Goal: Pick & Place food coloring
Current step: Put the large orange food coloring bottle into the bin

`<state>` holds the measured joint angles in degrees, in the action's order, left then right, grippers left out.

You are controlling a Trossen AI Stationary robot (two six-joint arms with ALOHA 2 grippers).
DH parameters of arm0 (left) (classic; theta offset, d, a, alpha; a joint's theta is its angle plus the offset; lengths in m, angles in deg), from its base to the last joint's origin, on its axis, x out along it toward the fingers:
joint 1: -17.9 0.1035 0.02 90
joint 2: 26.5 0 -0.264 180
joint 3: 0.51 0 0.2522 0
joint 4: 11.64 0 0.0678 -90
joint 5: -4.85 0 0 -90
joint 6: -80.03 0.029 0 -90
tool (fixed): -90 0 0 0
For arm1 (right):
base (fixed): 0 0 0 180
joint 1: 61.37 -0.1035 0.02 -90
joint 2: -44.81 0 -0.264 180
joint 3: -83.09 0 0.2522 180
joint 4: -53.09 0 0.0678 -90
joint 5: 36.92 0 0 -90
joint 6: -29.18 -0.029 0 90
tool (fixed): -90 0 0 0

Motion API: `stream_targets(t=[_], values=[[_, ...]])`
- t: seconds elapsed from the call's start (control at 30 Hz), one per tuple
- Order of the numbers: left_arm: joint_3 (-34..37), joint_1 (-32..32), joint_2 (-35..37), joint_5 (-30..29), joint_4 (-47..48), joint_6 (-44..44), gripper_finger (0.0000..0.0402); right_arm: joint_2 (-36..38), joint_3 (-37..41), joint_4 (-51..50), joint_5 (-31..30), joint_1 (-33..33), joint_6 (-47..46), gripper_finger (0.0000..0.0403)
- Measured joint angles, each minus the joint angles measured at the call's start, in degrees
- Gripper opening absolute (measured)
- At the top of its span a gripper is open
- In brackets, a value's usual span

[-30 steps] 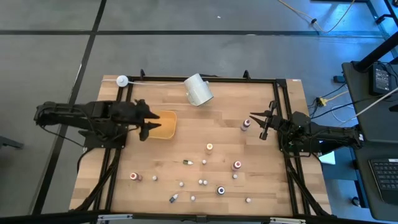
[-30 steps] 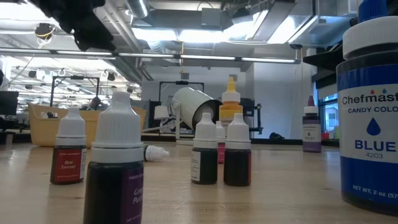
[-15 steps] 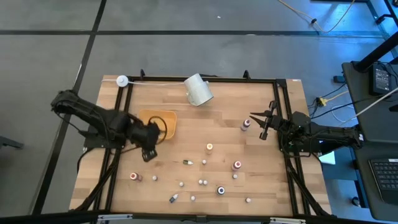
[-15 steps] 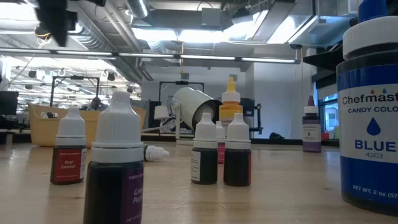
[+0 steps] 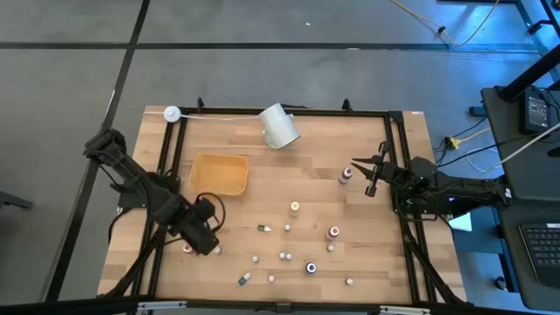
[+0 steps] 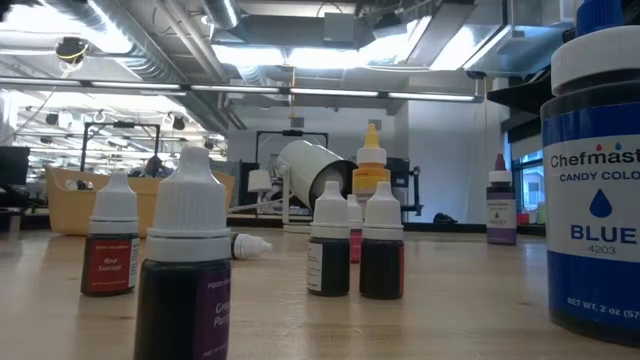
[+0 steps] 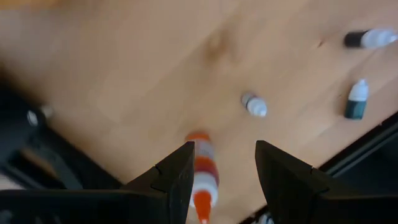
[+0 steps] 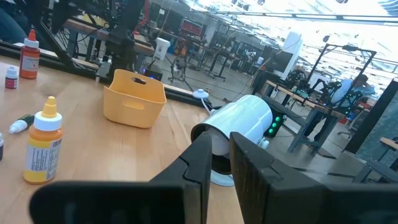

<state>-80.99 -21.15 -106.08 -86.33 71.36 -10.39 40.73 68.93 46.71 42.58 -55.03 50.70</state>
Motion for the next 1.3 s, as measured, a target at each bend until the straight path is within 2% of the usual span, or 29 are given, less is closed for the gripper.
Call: stream_targets(t=[0.2, 0.37, 0.6, 0.87, 1.3], values=[[0.0, -4.64, -1.9, 0.21, 0.0, -6.93, 0.0164, 0.0, 0.0, 0.02, 0.0, 0.0, 0.0, 0.0062], [0.0, -6.89, -2.97, -0.6, 0.0, -8.89, 0.0164, 0.0, 0.0, 0.02, 0.02, 0.0, 0.0, 0.0062], [0.0, -7.31, -3.51, -0.77, -0.2, -4.72, 0.0164, 0.0, 0.01, 0.02, 0.0, 0.01, 0.0, 0.0062], [0.0, -7.31, -3.51, -0.84, -0.22, 4.25, 0.0164, 0.0, 0.0, 0.02, 0.0, 0.02, 0.0, 0.0062], [0.0, -7.29, -3.51, -0.82, -0.28, 4.04, 0.0171, 0.0, 0.0, 0.01, 0.0, 0.01, 0.0, 0.0062]])
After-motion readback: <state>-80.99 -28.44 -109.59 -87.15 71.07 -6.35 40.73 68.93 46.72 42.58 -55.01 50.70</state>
